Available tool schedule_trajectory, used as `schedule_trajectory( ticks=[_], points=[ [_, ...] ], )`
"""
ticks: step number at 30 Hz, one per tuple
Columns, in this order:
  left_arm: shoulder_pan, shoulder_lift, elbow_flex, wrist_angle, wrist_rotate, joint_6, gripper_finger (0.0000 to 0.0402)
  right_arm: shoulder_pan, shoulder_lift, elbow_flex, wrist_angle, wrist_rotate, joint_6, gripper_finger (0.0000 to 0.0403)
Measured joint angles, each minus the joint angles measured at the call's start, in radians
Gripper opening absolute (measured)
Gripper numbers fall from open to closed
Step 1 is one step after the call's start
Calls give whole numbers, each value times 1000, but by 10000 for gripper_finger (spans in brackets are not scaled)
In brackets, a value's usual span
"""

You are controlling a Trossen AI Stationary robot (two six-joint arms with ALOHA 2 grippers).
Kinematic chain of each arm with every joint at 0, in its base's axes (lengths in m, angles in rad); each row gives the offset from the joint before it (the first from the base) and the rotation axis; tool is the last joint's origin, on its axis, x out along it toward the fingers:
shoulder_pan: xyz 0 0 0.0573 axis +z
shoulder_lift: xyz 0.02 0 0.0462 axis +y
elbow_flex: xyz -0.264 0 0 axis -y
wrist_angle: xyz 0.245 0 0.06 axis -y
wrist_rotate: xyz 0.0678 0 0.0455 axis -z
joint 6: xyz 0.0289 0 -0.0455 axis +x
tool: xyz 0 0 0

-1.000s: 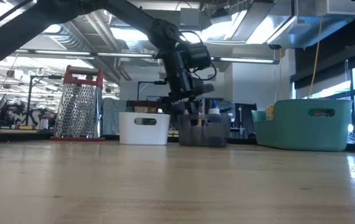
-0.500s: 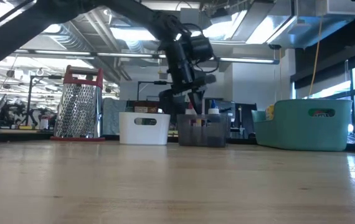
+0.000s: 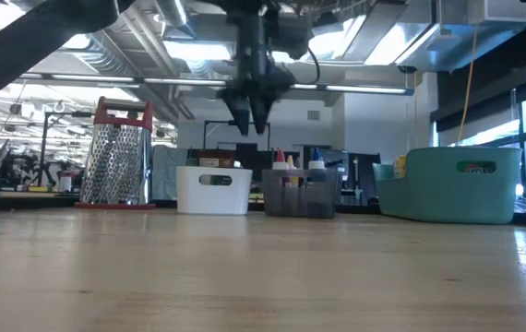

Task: Pick & Place Kitchen Items
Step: Put the orange cereal box into the green bin

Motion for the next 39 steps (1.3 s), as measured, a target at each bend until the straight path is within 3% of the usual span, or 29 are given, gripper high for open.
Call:
schedule_trajectory(
  ticks=[3, 15, 18, 22, 24, 33, 39],
  points=[
    [-23, 0, 72, -105, -3, 0, 226, 0, 0, 0, 0, 0, 0, 273],
    [-168, -77, 59, -103, 35, 67, 229, 2, 0, 0, 3, -5, 25, 273],
    [-210, -77, 59, -104, -22, 80, 236, 2, 0, 0, 4, -14, 50, 273],
    [-261, -77, 59, -104, -196, 78, 249, 3, 0, 0, 9, -27, 78, 273],
    [-271, -77, 59, -104, -227, 80, 252, 3, 0, 0, 9, -27, 92, 273],
    [-274, -77, 59, -104, -177, 100, 258, 3, 0, 0, 9, -27, 99, 273],
    [-274, -77, 59, -104, -176, 85, 299, 3, 0, 0, 3, -27, 99, 273]
  ],
)
